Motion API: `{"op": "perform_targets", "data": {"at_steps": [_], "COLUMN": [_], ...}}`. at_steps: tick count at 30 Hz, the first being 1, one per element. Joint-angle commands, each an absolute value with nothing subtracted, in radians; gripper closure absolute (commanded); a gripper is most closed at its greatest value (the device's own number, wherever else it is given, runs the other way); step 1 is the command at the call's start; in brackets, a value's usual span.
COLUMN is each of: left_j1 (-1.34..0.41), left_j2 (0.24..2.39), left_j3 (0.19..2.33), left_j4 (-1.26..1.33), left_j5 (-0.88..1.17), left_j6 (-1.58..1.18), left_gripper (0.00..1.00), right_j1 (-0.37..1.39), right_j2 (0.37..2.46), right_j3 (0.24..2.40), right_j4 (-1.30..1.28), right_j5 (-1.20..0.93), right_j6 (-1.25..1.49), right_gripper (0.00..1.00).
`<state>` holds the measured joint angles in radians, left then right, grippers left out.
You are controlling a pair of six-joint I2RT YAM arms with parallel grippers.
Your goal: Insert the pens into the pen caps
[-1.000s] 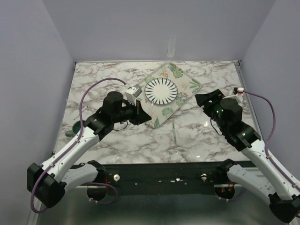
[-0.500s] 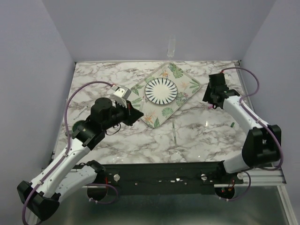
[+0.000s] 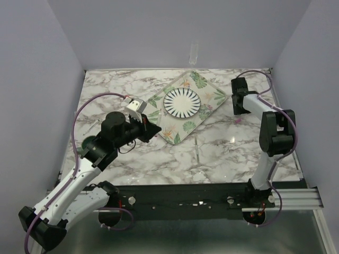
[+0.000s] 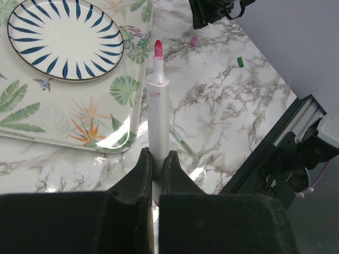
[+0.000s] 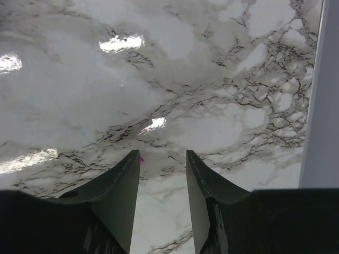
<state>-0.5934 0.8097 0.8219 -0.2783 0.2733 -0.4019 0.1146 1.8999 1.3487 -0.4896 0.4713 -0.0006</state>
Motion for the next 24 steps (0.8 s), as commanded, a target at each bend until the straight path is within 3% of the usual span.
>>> {"op": "perform_targets", "data": {"at_steps": [1,15,24], "left_j1": [-0.598,-0.598,-0.598], "left_j2": [0.801,0.811,0.810], "left_j3": [0.818,0.818,0.821], "left_j4": [-0.261,-0.256,-0.258], "left_j5": [0.247,0.265,0.265], "left_j6": [-0.390,-0.391,-0.391], "left_gripper": [1.00,1.00,1.00], "right_j1": [0.100,0.084,0.084], "right_j2": [1.931,2.017,1.956], "right_j3": [1.353,1.358,1.321], "right_j4": [-0.465,-0.465,-0.598], "right_j5": [0.474,0.416,0.465], "right_j6": [-0.041,-0.020,0.081], "right_gripper": [0.53,0.54,0.54]}}
